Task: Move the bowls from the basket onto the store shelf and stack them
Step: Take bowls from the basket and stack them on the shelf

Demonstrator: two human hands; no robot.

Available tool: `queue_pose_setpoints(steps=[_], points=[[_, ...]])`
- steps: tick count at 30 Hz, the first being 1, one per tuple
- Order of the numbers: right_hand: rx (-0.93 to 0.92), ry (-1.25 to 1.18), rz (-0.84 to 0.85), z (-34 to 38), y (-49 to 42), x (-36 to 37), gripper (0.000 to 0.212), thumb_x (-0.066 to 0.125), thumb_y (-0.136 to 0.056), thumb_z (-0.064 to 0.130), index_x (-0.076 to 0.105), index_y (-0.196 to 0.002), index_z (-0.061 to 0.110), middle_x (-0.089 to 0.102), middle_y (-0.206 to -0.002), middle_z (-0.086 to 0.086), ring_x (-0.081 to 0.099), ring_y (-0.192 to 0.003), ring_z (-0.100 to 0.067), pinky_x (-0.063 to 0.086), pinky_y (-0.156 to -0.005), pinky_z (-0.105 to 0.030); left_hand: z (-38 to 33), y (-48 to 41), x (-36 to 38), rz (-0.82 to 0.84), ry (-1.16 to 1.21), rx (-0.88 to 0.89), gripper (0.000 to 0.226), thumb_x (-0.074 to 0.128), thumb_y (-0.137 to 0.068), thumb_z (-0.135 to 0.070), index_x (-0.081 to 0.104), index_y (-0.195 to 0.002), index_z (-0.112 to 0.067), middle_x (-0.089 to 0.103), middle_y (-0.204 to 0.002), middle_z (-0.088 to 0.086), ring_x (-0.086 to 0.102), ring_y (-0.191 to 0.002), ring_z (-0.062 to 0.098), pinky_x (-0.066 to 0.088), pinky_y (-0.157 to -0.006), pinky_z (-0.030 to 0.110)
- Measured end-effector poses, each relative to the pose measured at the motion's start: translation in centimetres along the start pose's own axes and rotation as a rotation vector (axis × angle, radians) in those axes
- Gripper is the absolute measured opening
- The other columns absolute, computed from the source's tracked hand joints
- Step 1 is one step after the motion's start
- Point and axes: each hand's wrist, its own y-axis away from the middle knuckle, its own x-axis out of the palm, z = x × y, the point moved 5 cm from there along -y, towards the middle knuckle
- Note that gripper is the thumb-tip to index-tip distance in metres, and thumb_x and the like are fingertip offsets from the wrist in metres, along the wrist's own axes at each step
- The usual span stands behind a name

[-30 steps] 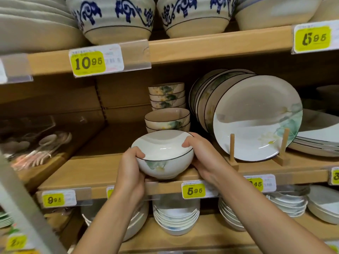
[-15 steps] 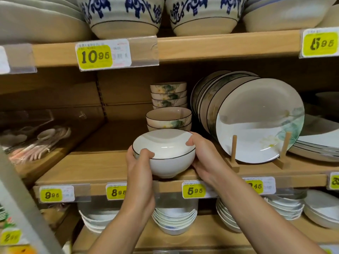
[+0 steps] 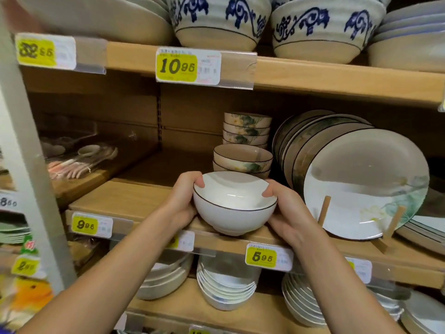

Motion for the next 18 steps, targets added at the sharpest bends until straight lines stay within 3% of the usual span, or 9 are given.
queue_pose_setpoints(steps=[2, 4, 6, 8, 11, 18], points=[[-0.023, 0.014, -0.018, 0.0, 0.0, 0.1, 0.034, 0.040, -0.067, -0.002, 0.069, -0.082, 0.010, 0.074, -0.094, -0.011, 0.064, -0.087, -0.029, 0.052, -0.074, -0.034, -0.1, 0.1, -0.2, -0.041, 0.007, 0.012, 0.020, 0.048, -0.076, -0.013, 0.067, -0.078, -0.011, 0.069, -0.097, 0.012, 0.061, -0.091, 0.029, 0.048, -0.071, 0.035], [-0.056, 0.043, -0.031, 0.0, 0.1, 0.2, 0.034, 0.039, -0.067, -0.002, 0.067, -0.082, 0.010, 0.073, -0.093, -0.012, 0.063, -0.085, -0.028, 0.050, -0.073, -0.034, 0.7, 0.6, -0.4, -0.133, 0.058, 0.056, 0.042, 0.056, -0.080, -0.023, 0.056, -0.121, -0.012, 0.063, -0.113, 0.006, 0.060, -0.099, 0.024, 0.050, -0.076, 0.036], [-0.097, 0.088, -0.044, -0.1, 0.3, 0.3, 0.040, 0.038, -0.066, -0.001, 0.069, -0.089, 0.011, 0.073, -0.096, -0.011, 0.063, -0.088, -0.029, 0.051, -0.074, -0.036, 1.9, 2.1, 0.0, -0.165, 0.078, 0.147, 0.064, 0.064, -0.075, -0.030, 0.043, -0.136, -0.030, 0.060, -0.121, -0.003, 0.060, -0.106, 0.019, 0.054, -0.086, 0.039], [-0.118, 0.123, -0.067, -0.3, 0.6, 0.4, 0.049, 0.038, -0.068, 0.000, 0.069, -0.103, 0.015, 0.072, -0.102, -0.010, 0.064, -0.094, -0.030, 0.054, -0.080, -0.040, 2.5, 3.3, 1.2, -0.097, 0.086, 0.192, 0.072, 0.063, -0.065, -0.028, 0.045, -0.134, -0.034, 0.065, -0.118, -0.004, 0.063, -0.106, 0.019, 0.056, -0.087, 0.038], [-0.135, 0.163, -0.060, -0.5, 1.0, 0.4, 0.051, 0.042, -0.073, 0.002, 0.062, -0.117, 0.019, 0.069, -0.109, -0.008, 0.063, -0.101, -0.028, 0.054, -0.078, -0.039, 2.0, 2.7, 1.3, -0.081, 0.098, 0.172, 0.068, 0.053, -0.056, -0.020, 0.055, -0.124, -0.026, 0.069, -0.109, 0.002, 0.064, -0.100, 0.022, 0.055, -0.075, 0.036], [-0.092, 0.143, 0.132, -0.6, 1.2, 0.6, 0.054, 0.052, -0.063, 0.014, 0.068, -0.114, 0.017, 0.070, -0.114, -0.009, 0.063, -0.111, -0.029, 0.050, -0.098, -0.046, 0.6, -0.2, 0.2, 0.049, -0.062, 0.089, 0.055, 0.044, -0.048, -0.018, 0.066, -0.097, -0.010, 0.069, -0.089, 0.006, 0.061, -0.081, 0.024, 0.045, -0.056, 0.026]])
